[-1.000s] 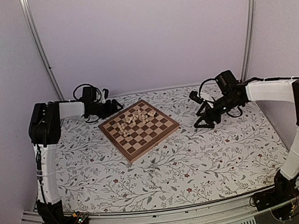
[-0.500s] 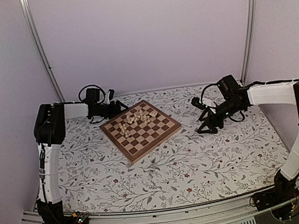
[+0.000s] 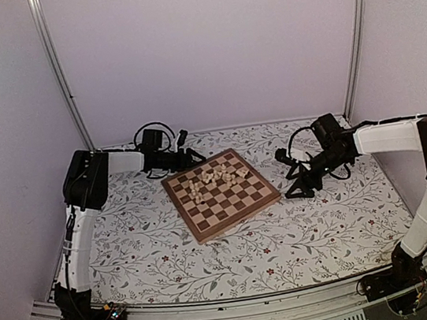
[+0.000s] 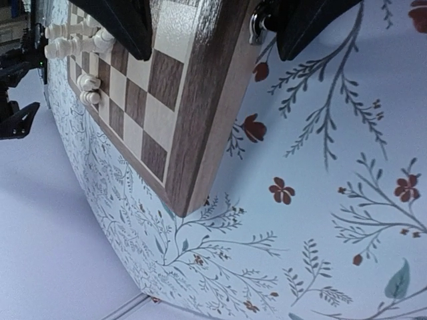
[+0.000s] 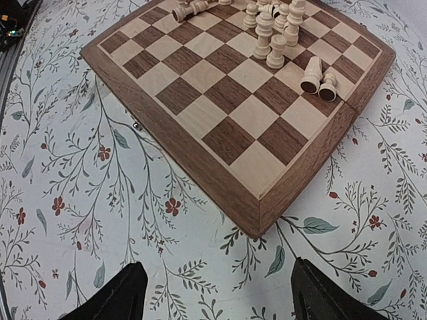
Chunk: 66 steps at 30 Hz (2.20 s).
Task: Set up the chess pieces on the board
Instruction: Move the chessboard to the center of the board.
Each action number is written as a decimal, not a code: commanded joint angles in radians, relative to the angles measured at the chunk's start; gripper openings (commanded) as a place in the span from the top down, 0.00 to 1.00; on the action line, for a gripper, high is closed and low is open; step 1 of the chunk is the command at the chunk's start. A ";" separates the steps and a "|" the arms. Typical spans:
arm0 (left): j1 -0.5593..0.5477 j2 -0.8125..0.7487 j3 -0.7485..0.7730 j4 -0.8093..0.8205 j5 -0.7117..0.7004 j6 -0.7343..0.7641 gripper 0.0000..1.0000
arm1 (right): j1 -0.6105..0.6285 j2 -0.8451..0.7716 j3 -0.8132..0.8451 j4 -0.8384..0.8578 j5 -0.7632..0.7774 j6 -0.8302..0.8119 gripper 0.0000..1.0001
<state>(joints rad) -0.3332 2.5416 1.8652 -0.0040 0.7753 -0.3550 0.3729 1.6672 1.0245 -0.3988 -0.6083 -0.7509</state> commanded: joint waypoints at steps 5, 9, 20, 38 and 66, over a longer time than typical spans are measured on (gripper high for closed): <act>-0.088 0.081 0.069 -0.017 0.079 -0.008 0.35 | 0.004 0.013 -0.045 -0.092 -0.002 -0.166 0.20; -0.116 0.104 0.121 -0.017 0.098 -0.033 0.36 | 0.003 0.025 -0.047 -0.107 0.020 -0.209 0.18; -0.145 0.135 0.281 -0.062 0.092 -0.067 0.37 | 0.006 0.106 -0.034 -0.106 0.081 -0.185 0.21; -0.077 -0.514 -0.174 -0.246 -0.520 0.085 0.34 | 0.091 0.150 -0.019 -0.222 0.026 -0.230 0.34; -0.573 -0.532 -0.244 -0.454 -0.826 0.277 0.53 | -0.011 -0.278 -0.200 -0.057 0.186 -0.014 0.38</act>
<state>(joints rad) -0.8921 1.9255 1.5272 -0.3885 0.0307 -0.0807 0.3767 1.3941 0.8467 -0.5468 -0.4656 -0.8188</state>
